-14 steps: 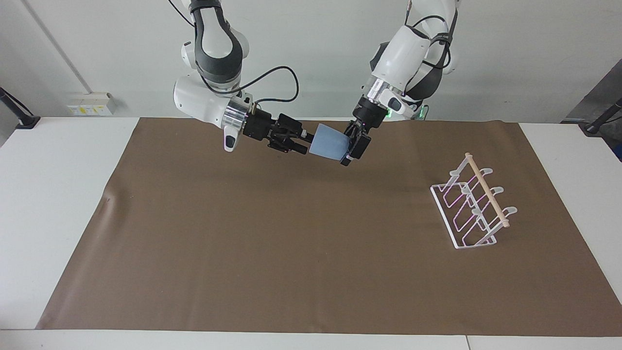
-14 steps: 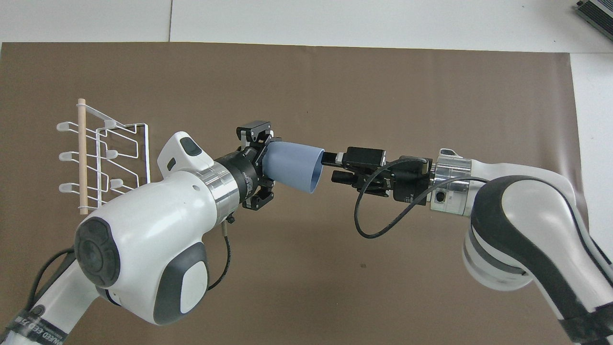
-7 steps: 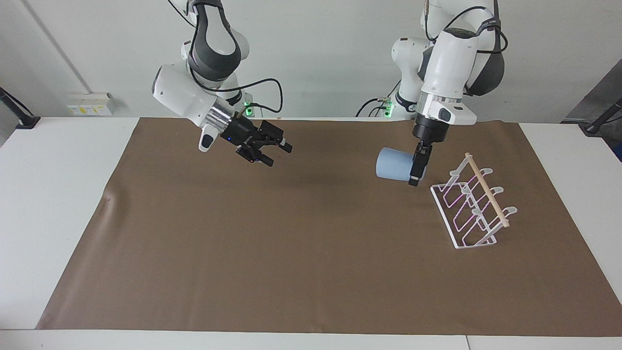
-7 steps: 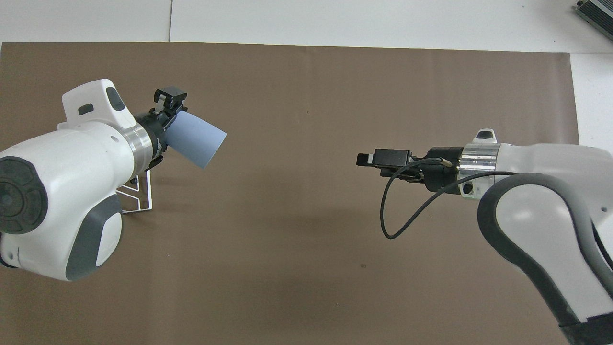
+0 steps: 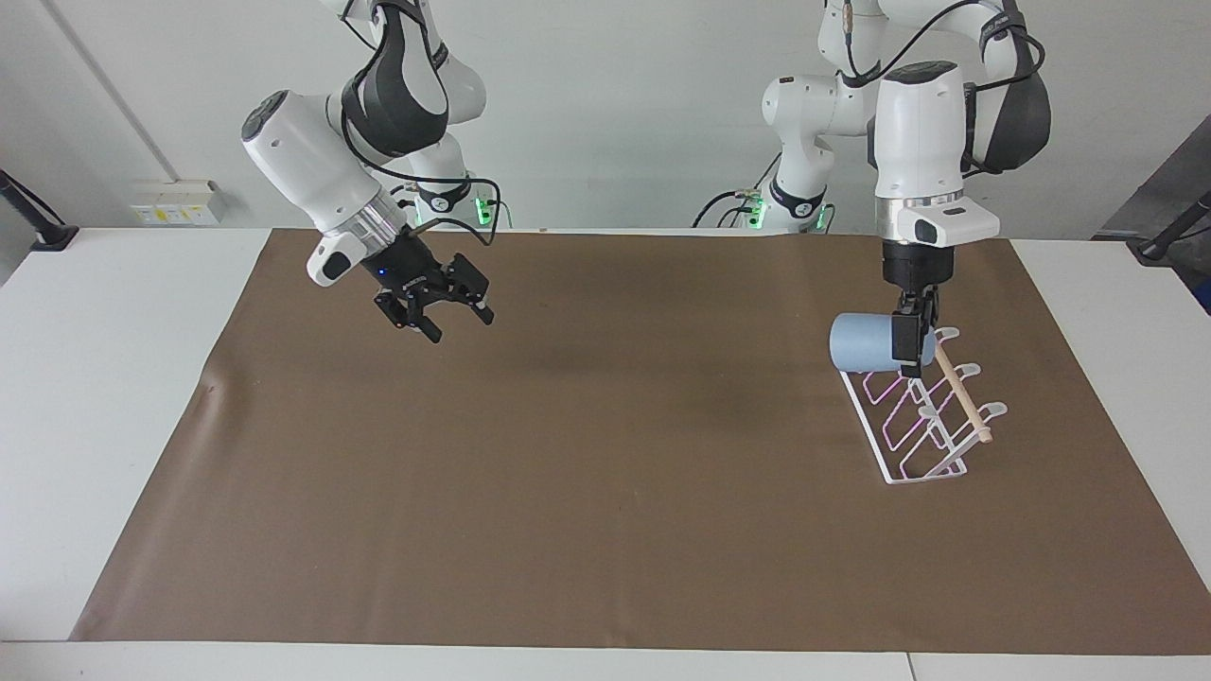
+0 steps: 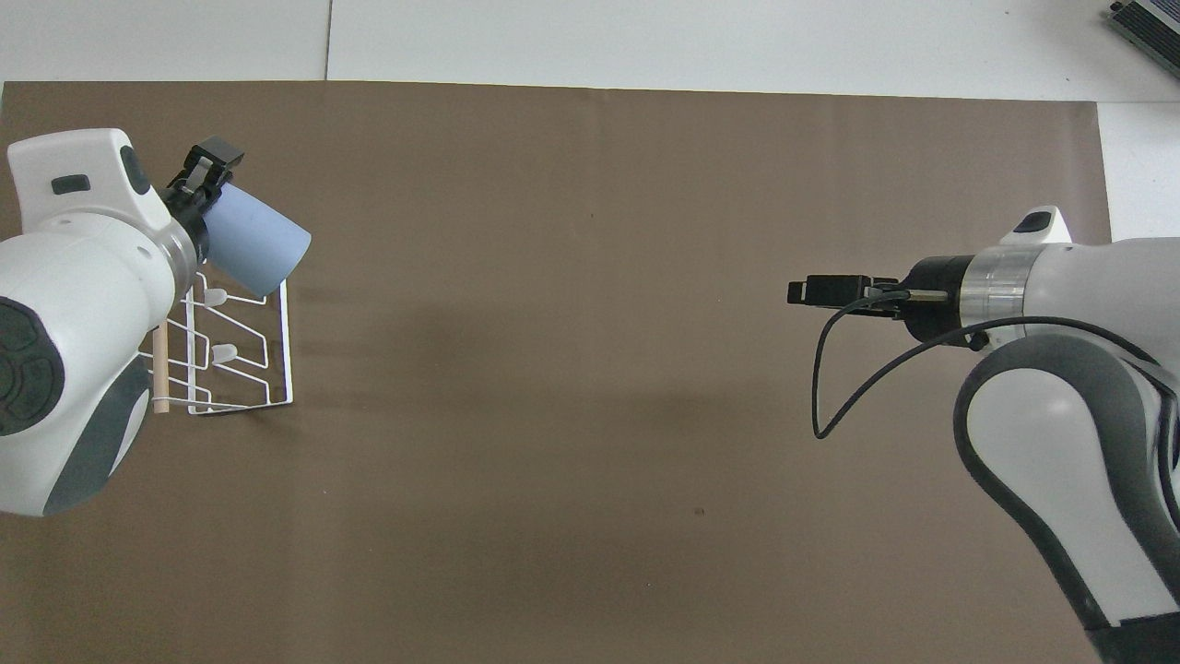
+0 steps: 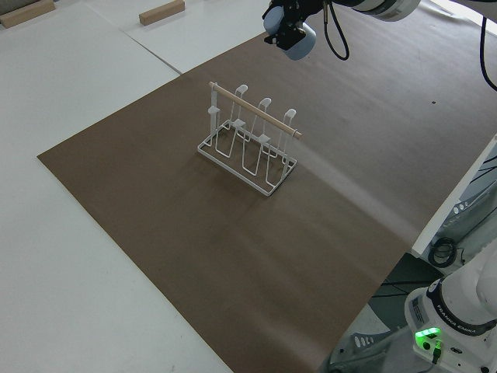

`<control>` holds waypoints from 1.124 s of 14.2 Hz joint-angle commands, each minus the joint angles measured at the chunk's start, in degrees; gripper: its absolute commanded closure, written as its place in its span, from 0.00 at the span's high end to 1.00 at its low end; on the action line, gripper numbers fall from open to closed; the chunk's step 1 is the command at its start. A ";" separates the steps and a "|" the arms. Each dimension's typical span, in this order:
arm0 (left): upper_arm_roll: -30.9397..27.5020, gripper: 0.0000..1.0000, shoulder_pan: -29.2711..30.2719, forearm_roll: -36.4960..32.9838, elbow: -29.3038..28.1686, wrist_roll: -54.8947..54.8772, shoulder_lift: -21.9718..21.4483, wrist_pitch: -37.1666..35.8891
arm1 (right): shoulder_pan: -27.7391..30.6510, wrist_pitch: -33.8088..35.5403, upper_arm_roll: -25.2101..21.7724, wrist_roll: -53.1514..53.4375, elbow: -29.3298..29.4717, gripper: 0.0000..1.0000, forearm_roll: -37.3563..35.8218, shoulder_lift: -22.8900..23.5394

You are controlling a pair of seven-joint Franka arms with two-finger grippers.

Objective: Hang cup on cup holder
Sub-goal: 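Pull the cup toward the rack while the right gripper releases and withdraws, then position the cup above the rack hooks with the left gripper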

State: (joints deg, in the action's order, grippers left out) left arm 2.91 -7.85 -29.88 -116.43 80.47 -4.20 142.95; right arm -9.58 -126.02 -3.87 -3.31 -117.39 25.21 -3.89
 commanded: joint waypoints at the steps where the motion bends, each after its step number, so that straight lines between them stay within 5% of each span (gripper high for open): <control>1: 0.60 0.00 3.18 -8.06 1.03 -0.49 -0.02 -0.48 | 1.05 0.25 0.53 4.79 1.28 1.00 -12.07 -0.07; 4: 0.69 0.00 5.56 -10.37 0.94 -1.28 0.42 4.60 | 1.31 2.87 0.53 9.72 4.70 1.00 -23.34 0.28; 9: 0.60 0.00 5.83 -9.84 1.64 -8.56 2.00 6.20 | 3.69 16.40 0.35 10.52 13.84 1.00 -23.81 -0.07; 16: 0.52 0.00 7.49 -9.75 5.34 -13.57 9.56 12.17 | 6.41 33.90 0.18 9.91 27.90 1.00 -26.44 0.63</control>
State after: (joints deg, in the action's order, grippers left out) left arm 3.01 -1.71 -38.95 -113.45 69.28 2.79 152.72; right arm -4.64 -96.56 -4.23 6.21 -94.18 0.93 -4.52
